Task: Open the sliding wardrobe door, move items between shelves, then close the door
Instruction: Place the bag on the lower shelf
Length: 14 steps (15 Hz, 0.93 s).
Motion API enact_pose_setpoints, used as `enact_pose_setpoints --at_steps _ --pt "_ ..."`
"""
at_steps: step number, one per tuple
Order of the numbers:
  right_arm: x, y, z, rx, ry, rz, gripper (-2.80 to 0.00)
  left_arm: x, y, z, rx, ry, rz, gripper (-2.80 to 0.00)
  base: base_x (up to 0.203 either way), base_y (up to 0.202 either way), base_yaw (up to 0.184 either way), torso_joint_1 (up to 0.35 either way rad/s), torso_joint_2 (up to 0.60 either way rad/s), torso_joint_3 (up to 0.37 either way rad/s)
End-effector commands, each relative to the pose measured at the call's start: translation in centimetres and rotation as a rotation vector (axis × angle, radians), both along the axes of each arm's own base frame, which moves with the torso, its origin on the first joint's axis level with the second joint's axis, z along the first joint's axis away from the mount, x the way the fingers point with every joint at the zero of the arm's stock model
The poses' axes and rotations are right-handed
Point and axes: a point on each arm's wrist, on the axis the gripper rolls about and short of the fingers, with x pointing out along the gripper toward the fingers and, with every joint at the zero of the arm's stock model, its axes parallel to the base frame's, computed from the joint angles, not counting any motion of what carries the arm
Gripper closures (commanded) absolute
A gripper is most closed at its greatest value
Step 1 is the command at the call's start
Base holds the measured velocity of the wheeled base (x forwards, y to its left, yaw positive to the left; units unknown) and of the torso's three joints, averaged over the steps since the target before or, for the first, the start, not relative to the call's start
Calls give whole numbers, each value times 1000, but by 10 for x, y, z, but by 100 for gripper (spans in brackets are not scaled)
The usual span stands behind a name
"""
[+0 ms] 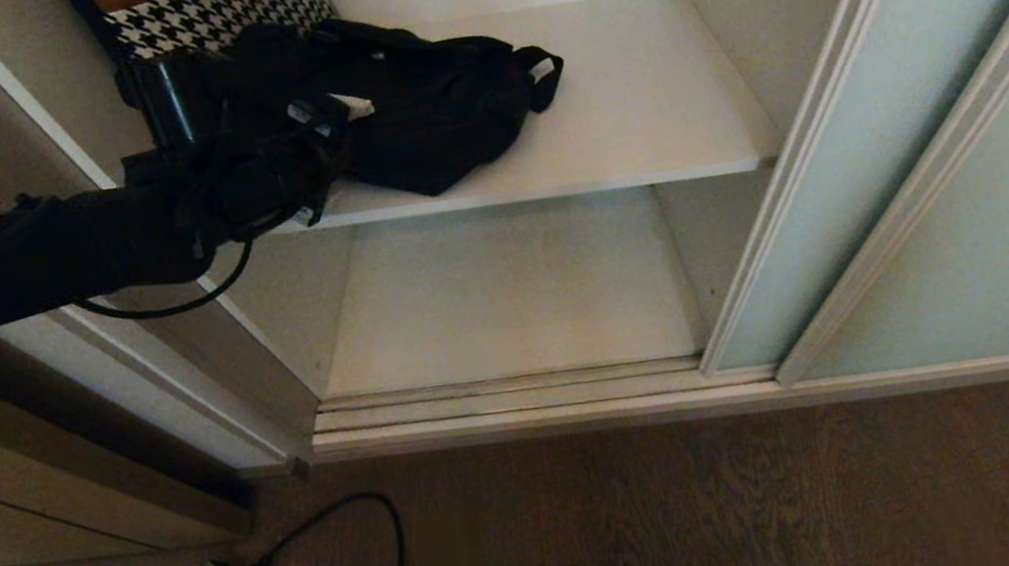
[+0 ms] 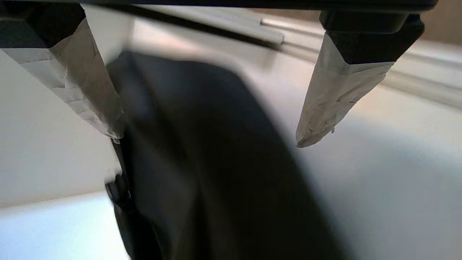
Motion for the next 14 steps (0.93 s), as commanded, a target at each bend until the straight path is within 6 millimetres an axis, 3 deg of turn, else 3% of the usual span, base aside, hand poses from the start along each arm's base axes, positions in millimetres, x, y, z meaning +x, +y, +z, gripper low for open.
enact_pose_setpoints --at_steps 1,5,14 --pt "0 0 0 0 -2 0 0 1 0 -1 -5 5 -1 -280 193 0 -1 1 1 -1" --pt "0 0 0 0 -2 1 0 3 0 -3 -4 7 -2 -280 183 0 -1 6 2 2" --pt "0 0 0 0 -2 0 0 4 0 -5 -8 20 -24 -280 6 0 1 1 0 0"
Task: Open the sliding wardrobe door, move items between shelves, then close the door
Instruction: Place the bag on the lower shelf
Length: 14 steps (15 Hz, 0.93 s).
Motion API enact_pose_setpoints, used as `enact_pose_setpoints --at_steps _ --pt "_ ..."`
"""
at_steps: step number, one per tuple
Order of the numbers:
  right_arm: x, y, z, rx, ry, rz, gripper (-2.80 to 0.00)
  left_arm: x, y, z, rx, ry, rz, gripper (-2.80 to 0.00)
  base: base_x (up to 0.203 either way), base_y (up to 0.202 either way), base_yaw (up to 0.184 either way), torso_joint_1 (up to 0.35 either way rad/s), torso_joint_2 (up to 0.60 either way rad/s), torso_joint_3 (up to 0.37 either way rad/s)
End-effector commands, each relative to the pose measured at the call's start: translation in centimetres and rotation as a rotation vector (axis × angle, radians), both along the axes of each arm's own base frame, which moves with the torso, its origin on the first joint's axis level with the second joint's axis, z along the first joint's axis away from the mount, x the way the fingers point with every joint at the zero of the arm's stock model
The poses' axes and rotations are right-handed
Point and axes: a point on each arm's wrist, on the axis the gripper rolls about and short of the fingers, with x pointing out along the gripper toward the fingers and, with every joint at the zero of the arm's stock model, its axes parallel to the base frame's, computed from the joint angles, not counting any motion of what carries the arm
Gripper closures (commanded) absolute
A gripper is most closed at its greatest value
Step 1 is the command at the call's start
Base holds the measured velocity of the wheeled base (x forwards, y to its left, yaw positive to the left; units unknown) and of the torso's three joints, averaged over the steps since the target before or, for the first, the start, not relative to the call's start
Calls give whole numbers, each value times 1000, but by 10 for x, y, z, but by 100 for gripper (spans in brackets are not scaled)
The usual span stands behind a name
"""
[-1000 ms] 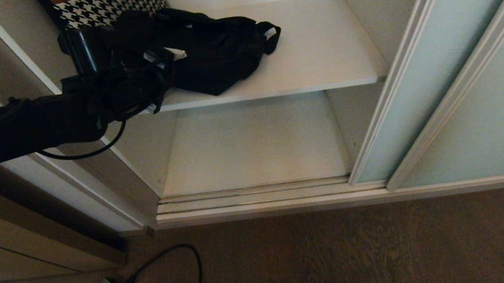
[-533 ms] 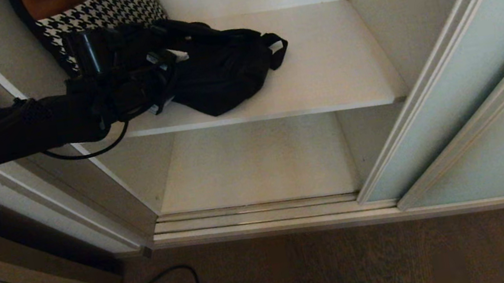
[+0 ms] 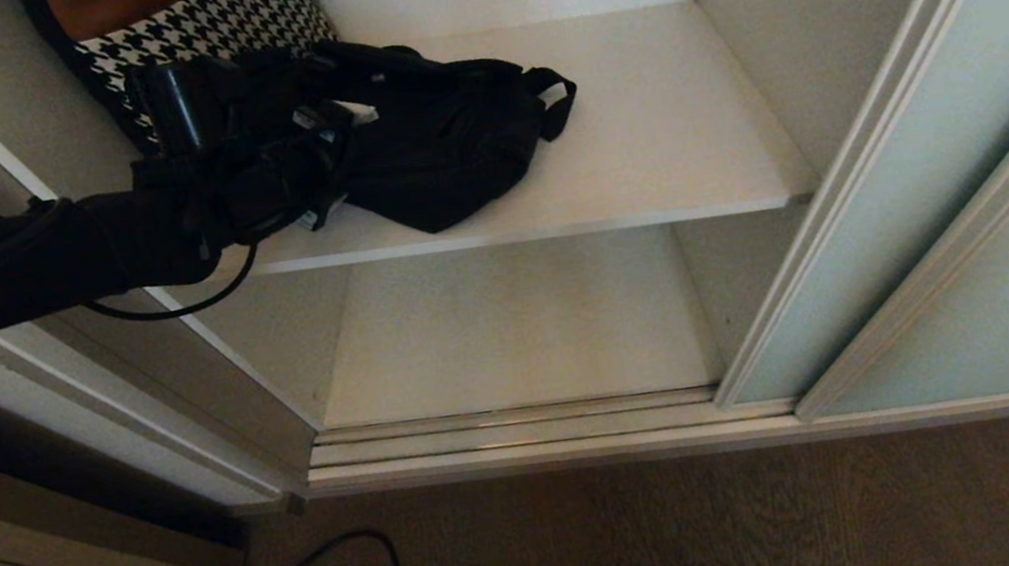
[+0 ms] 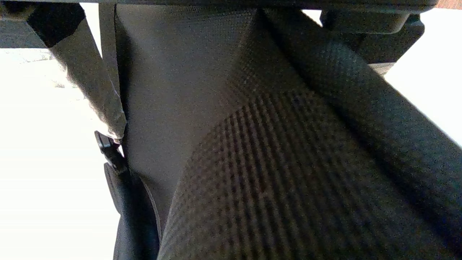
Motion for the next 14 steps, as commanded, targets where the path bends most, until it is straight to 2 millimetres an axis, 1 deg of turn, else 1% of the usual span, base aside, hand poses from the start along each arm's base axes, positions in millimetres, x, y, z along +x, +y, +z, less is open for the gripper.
enact_pose_setpoints --at_steps 1,3,4,12,14 --pt "0 0 0 0 -2 0 0 0 0 1 -4 -1 -2 -280 0 0 0 0 0 0" --pt "0 0 0 0 -2 0 0 0 0 0 1 1 0 -280 0 0 0 0 0 0" --pt "0 0 0 0 -2 0 0 1 0 -1 -1 1 1 0 0 0 0 0 0 0" --pt "0 0 0 0 -2 0 0 3 -1 -2 -4 1 0 0 0 0 0 0 0 0" --pt "0 0 0 0 -2 -1 0 -3 0 6 -7 -13 -3 0 0 0 0 0 0 0"
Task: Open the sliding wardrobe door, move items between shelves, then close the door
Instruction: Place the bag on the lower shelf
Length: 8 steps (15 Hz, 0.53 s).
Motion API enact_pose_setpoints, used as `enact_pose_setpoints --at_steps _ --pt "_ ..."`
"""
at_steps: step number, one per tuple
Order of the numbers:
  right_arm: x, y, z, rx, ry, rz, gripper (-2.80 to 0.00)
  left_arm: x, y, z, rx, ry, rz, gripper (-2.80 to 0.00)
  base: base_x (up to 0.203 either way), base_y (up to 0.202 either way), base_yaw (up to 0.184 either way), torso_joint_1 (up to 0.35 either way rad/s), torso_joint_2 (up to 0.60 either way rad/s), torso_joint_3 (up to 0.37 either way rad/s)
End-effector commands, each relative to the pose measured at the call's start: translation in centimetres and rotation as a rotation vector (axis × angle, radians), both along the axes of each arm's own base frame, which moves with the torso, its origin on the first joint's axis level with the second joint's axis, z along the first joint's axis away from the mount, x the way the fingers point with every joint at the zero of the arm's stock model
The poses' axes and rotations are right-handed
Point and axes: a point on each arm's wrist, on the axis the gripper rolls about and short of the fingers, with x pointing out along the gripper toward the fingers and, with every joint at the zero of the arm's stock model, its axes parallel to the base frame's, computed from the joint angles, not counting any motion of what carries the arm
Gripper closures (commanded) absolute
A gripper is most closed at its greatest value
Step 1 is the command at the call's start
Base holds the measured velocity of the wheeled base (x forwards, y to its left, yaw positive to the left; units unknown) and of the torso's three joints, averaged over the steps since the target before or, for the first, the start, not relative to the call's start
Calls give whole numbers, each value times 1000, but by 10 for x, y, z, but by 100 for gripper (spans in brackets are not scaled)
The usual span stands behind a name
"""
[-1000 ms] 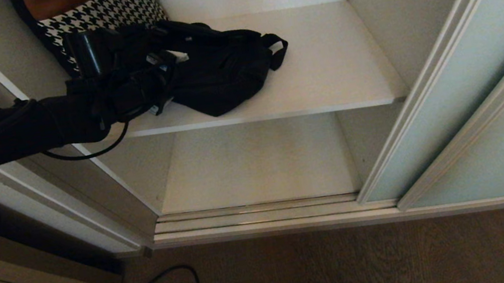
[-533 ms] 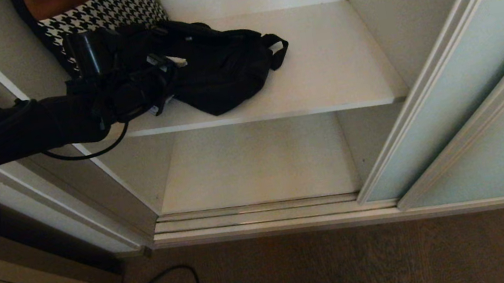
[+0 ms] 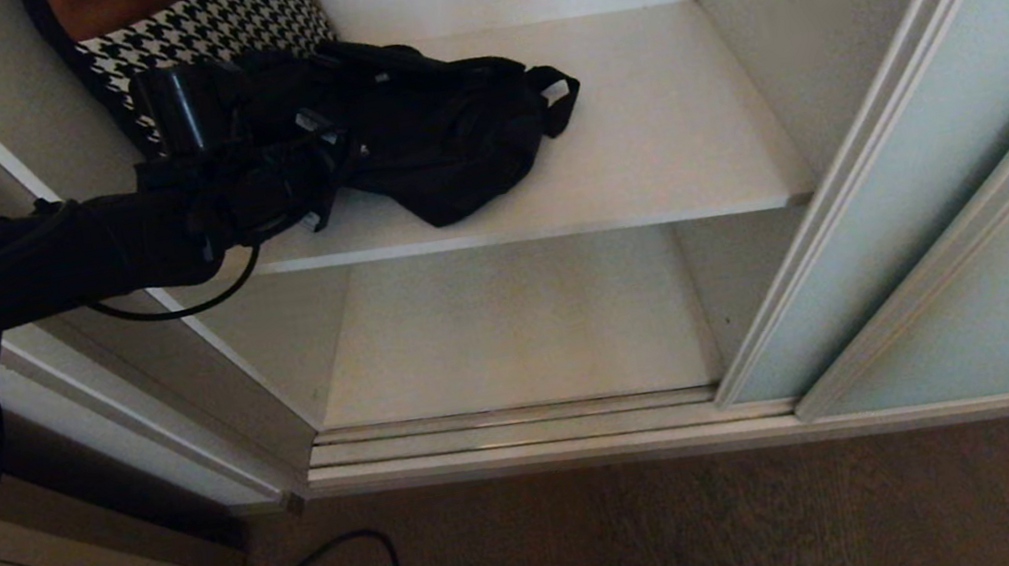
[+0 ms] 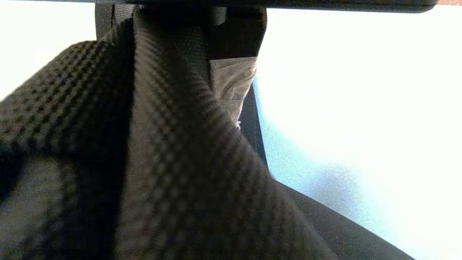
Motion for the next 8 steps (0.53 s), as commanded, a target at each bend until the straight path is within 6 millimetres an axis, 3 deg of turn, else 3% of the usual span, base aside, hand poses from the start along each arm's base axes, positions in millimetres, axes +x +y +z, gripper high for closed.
enact_pose_setpoints --at_steps 1,8 --pt "0 0 0 0 -2 2 0 -10 2 14 -11 -27 -2 0 0 0 0 0 0 0" --pt "0 0 0 0 -2 0 0 -76 -7 72 21 -63 -48 0 0 0 0 0 0 0"
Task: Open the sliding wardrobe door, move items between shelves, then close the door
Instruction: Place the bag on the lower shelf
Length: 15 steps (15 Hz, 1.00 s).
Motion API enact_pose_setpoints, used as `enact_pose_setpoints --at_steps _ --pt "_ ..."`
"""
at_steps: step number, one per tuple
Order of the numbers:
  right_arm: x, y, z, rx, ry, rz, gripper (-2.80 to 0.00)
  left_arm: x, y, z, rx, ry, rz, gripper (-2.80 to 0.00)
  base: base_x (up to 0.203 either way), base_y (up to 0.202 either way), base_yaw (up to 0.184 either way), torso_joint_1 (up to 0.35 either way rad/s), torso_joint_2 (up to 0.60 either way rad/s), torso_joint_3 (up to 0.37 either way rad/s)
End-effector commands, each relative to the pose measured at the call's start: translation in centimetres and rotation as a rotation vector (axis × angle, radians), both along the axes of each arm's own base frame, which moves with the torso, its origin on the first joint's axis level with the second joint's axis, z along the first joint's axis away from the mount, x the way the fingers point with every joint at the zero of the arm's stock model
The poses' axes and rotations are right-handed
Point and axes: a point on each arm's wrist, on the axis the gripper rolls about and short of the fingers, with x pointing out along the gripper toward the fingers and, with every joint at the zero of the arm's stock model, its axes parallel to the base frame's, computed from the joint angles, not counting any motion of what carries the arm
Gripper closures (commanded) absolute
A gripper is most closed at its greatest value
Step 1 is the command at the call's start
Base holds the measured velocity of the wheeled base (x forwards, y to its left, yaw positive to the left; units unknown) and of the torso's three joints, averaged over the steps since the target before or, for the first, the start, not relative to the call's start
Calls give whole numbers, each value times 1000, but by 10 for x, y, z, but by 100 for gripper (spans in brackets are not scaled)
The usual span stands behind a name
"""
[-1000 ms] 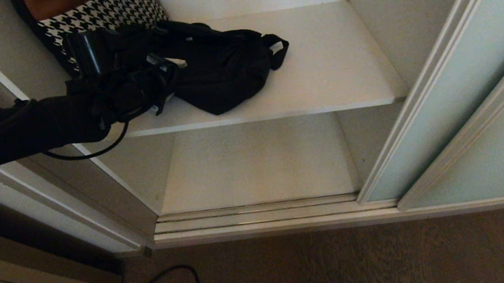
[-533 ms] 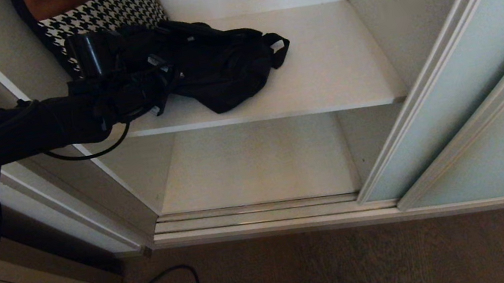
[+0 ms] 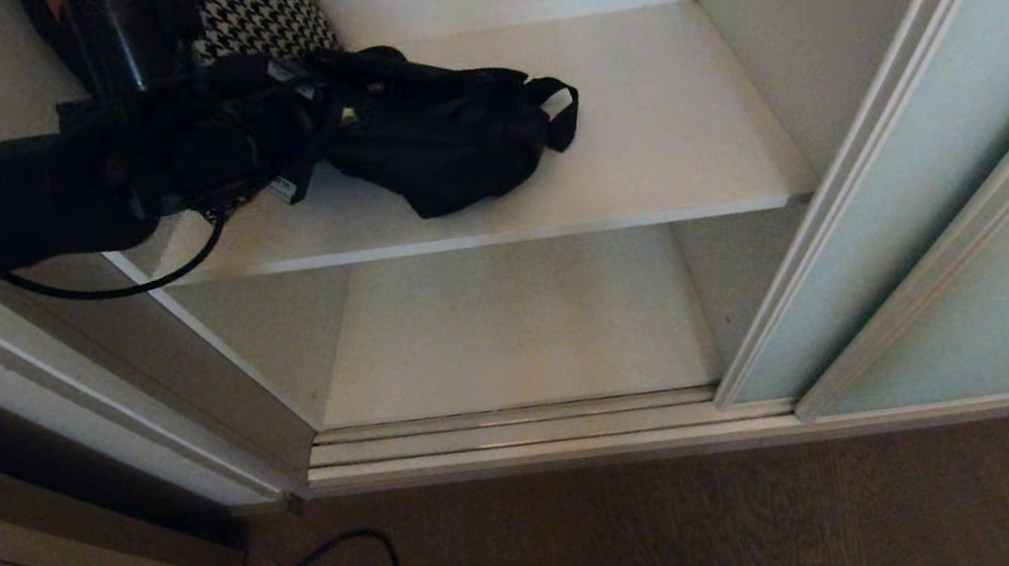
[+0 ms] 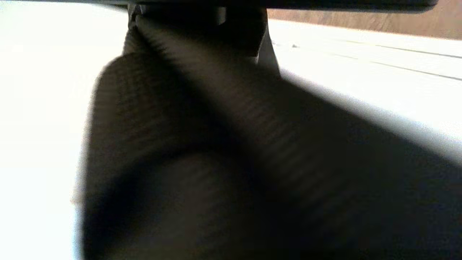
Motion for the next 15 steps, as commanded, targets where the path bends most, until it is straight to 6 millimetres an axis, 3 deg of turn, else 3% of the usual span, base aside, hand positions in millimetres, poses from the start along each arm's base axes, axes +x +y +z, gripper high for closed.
enact_pose_setpoints --at_steps 1,5,12,15 --pt "0 0 0 0 -2 0 0 -36 1 34 8 -74 -22 0 0 0 0 0 0 0" --pt "0 0 0 0 -2 0 0 -74 8 59 122 -150 -20 0 0 0 0 0 0 0" --pt "0 0 0 0 -2 0 0 -117 19 72 366 -264 -4 0 0 0 0 0 0 0" --pt "0 0 0 0 -2 1 0 -145 27 84 465 -313 5 0 0 0 0 0 0 0"
